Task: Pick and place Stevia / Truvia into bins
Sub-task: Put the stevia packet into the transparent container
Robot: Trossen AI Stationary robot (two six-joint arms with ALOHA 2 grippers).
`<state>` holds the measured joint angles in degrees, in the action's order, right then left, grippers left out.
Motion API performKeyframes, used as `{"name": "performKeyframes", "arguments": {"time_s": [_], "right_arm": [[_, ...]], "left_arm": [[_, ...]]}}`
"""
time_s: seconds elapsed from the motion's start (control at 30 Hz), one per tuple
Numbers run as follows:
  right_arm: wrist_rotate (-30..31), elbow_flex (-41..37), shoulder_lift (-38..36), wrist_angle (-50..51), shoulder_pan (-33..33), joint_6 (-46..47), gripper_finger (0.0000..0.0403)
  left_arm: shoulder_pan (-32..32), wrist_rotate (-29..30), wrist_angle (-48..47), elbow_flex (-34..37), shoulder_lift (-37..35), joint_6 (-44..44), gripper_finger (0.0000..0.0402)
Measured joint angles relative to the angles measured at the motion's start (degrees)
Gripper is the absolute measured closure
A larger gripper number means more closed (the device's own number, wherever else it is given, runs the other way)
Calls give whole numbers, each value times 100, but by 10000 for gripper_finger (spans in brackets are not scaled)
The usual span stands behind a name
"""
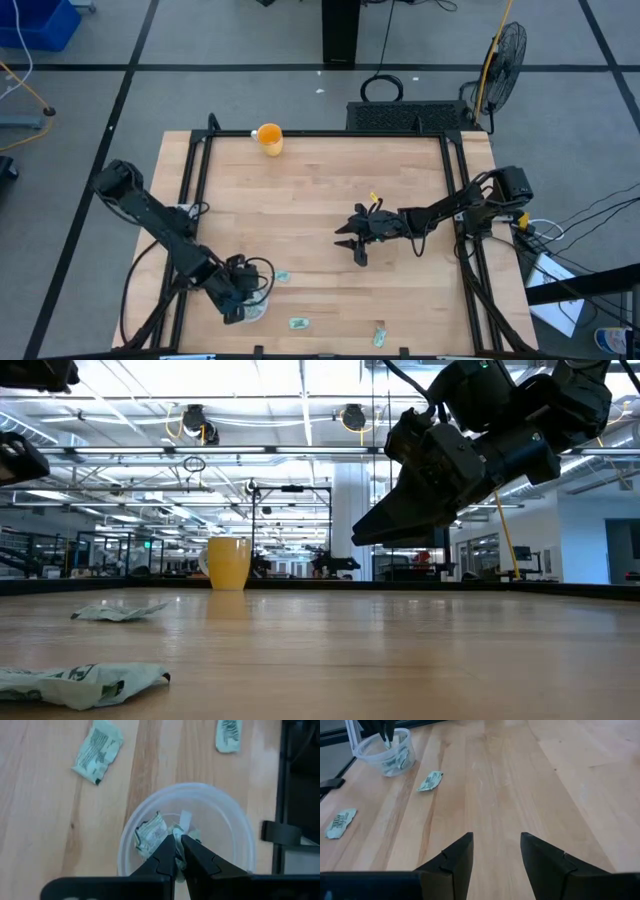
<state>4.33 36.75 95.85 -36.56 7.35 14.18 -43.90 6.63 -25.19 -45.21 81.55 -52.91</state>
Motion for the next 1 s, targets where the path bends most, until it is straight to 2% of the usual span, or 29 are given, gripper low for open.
{"name": "performKeyframes", "arguments": {"time_s": [0.17, 0.3, 0.47, 0.53, 0.73, 0.87, 1.0], "right_arm": [[-6, 0, 0, 0, 0, 8, 247], [-28, 0, 0, 5, 0, -18, 247], [-755, 0, 2, -10, 18, -500, 247], [-875, 0, 2, -59, 64, -580, 247], [-1507, 0, -367, -14, 521, -844, 247], [-1300, 4, -778, 3, 1096, -1676, 247], [-760, 13, -1033, 320, 1771, -1742, 248]], "left_arm": [[117, 61, 40, 0, 27, -124, 370], [212, 73, 170, 0, 27, 24, 349], [329, -73, 153, 0, 27, 78, 310], [363, -104, 208, 0, 27, 238, 298], [529, -385, 909, 0, -16, 896, 287], [811, -411, 1386, 0, -142, 1771, 286], [1156, -356, 1891, -6, -235, 2413, 286]]}}
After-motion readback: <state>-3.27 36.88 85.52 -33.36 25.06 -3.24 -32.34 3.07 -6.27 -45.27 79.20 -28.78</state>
